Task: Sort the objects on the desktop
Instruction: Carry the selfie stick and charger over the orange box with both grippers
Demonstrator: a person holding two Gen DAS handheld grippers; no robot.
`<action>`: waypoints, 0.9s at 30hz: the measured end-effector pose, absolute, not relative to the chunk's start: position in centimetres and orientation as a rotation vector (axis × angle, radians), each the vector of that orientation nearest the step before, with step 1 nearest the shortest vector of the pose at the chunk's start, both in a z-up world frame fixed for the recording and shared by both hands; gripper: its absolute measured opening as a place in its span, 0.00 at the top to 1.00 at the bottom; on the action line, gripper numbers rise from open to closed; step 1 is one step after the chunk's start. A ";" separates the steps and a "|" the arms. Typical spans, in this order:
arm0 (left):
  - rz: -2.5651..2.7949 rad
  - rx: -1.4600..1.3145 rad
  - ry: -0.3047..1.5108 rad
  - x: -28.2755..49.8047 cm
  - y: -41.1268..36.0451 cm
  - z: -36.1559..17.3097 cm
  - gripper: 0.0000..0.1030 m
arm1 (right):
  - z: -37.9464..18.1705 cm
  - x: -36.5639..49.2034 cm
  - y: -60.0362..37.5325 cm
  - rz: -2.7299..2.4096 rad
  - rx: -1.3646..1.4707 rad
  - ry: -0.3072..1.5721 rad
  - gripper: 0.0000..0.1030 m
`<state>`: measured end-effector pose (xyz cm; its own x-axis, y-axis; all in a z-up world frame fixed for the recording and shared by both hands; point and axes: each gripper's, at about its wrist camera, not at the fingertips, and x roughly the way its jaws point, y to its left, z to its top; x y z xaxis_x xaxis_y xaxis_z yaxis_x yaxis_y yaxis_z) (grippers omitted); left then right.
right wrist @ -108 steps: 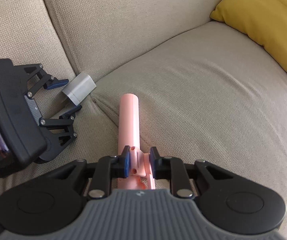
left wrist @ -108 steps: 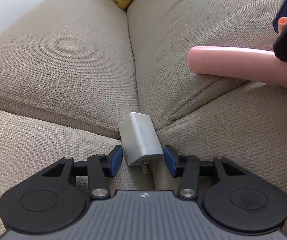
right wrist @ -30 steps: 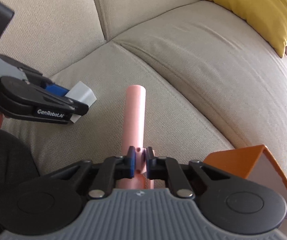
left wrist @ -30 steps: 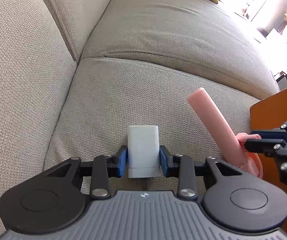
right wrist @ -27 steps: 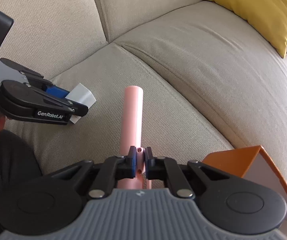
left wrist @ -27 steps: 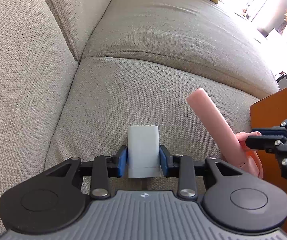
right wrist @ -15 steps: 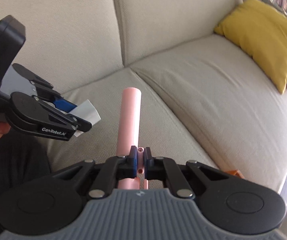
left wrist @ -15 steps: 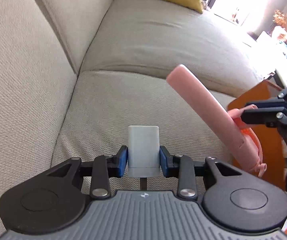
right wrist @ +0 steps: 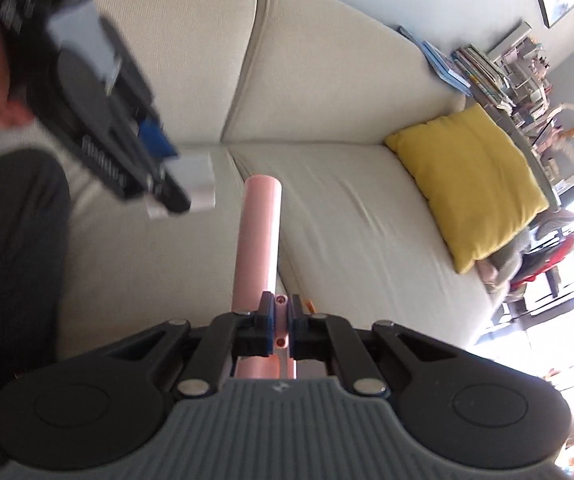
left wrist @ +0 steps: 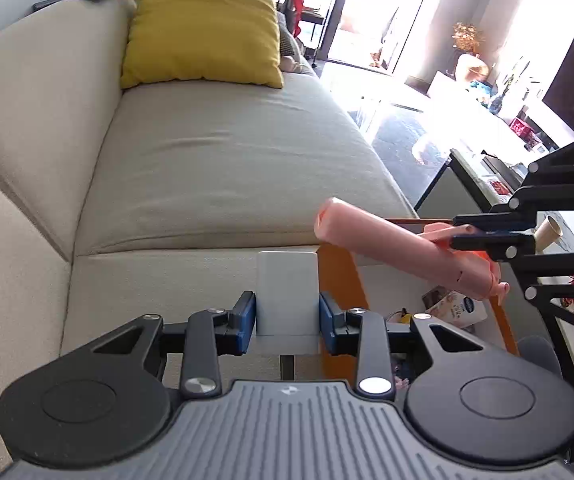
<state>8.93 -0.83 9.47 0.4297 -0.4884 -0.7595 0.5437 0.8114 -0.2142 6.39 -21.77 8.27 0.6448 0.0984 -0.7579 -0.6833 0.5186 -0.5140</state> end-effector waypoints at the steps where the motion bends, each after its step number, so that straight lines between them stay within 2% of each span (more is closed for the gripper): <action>1: -0.660 0.066 0.924 9.0 -1.6 9.6 0.63 | 7.8 6.2 -22.5 0.519 -0.943 0.742 0.95; 6: -0.738 0.086 0.921 9.1 -5.2 9.4 0.63 | 4.7 6.7 -25.9 0.508 -1.070 0.783 0.95; 15: -0.841 0.257 0.934 8.0 -11.3 8.6 0.63 | -1.7 8.5 -28.0 0.613 -1.274 0.740 0.95; 27: -0.868 0.361 0.991 8.6 -13.9 5.6 0.63 | -7.3 10.2 -29.4 0.674 -1.374 0.705 0.95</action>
<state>8.63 -13.88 5.61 0.2587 -0.4697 -0.8441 0.7749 0.6226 -0.1090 10.18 -29.36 -7.29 0.6267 0.0171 -0.7791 -0.7775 0.0813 -0.6236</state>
